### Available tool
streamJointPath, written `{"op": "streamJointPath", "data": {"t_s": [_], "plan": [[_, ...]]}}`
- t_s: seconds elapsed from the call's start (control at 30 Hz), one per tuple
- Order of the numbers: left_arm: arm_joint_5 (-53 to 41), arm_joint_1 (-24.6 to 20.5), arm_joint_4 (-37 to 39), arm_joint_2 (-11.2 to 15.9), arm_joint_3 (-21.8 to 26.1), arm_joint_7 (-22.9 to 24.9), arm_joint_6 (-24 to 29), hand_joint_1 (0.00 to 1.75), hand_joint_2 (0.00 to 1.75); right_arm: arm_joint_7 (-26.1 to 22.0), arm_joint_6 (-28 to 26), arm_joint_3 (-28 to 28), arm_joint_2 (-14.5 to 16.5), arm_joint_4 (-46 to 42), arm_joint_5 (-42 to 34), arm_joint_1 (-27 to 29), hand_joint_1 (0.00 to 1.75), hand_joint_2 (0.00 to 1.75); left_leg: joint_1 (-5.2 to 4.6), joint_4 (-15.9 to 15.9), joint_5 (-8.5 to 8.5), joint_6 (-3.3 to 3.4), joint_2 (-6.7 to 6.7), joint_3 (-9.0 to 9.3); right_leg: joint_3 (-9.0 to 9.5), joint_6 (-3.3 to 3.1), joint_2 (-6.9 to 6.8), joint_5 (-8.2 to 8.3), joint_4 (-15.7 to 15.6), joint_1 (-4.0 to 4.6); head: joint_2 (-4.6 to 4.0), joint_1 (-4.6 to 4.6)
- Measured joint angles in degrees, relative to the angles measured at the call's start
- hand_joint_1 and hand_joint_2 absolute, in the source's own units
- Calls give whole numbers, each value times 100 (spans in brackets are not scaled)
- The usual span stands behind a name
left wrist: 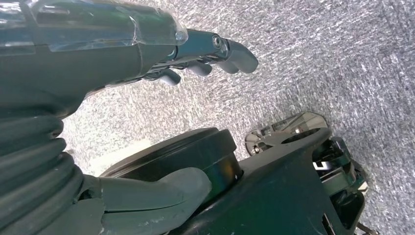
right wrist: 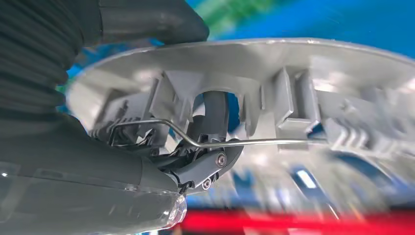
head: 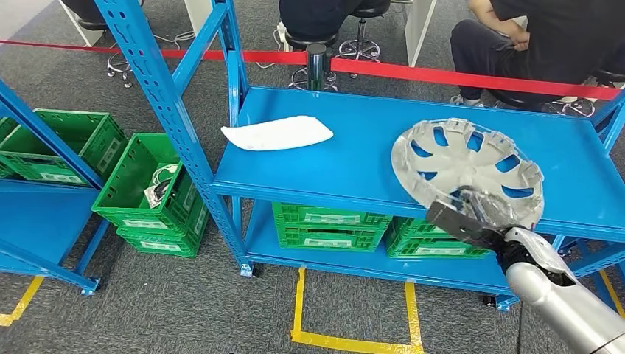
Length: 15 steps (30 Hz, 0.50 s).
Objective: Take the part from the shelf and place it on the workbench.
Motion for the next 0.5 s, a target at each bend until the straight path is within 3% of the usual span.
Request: {"op": "streamJointPath", "data": {"t_s": [0.5], "plan": [[31, 7, 0, -18, -3, 2, 107, 0, 175, -740, -1711, -745, 607, -1756, 476, 292, 175, 175, 1, -1, 0, 0, 18, -24, -29, 0, 11, 0, 1, 0, 0, 0]]}}
